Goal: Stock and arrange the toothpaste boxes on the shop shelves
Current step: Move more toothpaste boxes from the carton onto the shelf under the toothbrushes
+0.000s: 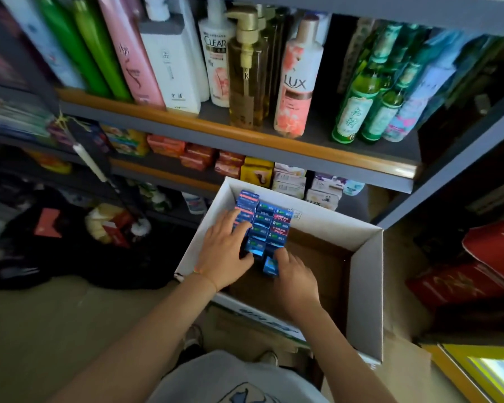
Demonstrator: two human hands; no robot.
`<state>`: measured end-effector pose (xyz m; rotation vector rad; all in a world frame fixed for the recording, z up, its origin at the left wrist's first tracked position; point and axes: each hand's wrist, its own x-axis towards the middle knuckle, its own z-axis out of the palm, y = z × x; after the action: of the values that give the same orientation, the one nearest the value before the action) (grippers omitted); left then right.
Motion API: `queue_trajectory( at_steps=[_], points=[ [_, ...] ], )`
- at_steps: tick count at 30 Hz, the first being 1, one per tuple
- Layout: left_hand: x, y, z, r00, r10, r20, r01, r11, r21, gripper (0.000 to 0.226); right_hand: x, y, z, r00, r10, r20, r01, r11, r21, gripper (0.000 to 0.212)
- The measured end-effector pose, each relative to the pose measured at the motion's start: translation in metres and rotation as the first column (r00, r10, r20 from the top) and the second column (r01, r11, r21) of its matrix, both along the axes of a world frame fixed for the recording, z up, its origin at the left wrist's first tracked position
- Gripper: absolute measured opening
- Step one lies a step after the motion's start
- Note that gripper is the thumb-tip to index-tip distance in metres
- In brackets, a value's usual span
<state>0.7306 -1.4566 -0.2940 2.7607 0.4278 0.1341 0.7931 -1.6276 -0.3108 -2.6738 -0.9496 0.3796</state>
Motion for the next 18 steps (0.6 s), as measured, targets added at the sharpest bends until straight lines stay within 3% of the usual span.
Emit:
queue_trajectory(
  at_steps=[2,5,7,9,11,13,15,18],
  points=[
    [0.002,-0.009,0.007,1.000,-0.007,0.004,0.008,0.975,-0.222,0.048,0.009,-0.006,0.017,0.996,-0.074,-0.051,0.082,0.981,0.177,0.038],
    [0.009,-0.021,0.021,0.989,-0.054,-0.141,-0.033,0.835,-0.550,0.067,0.025,-0.011,0.058,0.961,-0.179,-0.213,0.263,0.832,0.489,0.023],
    [0.015,-0.027,0.027,0.982,-0.078,-0.170,-0.049,0.769,-0.638,0.074,0.034,-0.009,0.081,0.902,-0.198,-0.384,0.409,0.675,0.614,0.015],
    [0.020,-0.025,0.033,0.993,-0.018,-0.119,-0.064,0.760,-0.647,0.059,0.040,-0.003,0.089,0.799,-0.168,-0.577,0.576,0.489,0.655,0.009],
    [0.021,-0.015,0.043,0.992,0.046,-0.114,-0.105,0.799,-0.592,0.042,0.041,0.006,0.084,0.720,-0.142,-0.679,0.670,0.400,0.626,0.006],
    [0.018,0.002,0.049,0.985,0.098,-0.144,-0.163,0.808,-0.566,0.033,0.038,0.012,0.065,0.770,-0.205,-0.604,0.608,0.521,0.599,0.012],
    [0.011,0.020,0.048,0.970,0.166,-0.176,-0.237,0.800,-0.550,0.030,0.027,0.016,0.041,0.895,-0.240,-0.375,0.414,0.758,0.503,0.021],
    [0.001,0.040,0.043,0.950,0.228,-0.213,-0.309,0.778,-0.547,0.032,0.004,0.028,0.010,0.993,-0.100,-0.070,0.117,0.942,0.315,0.029]
  ],
)
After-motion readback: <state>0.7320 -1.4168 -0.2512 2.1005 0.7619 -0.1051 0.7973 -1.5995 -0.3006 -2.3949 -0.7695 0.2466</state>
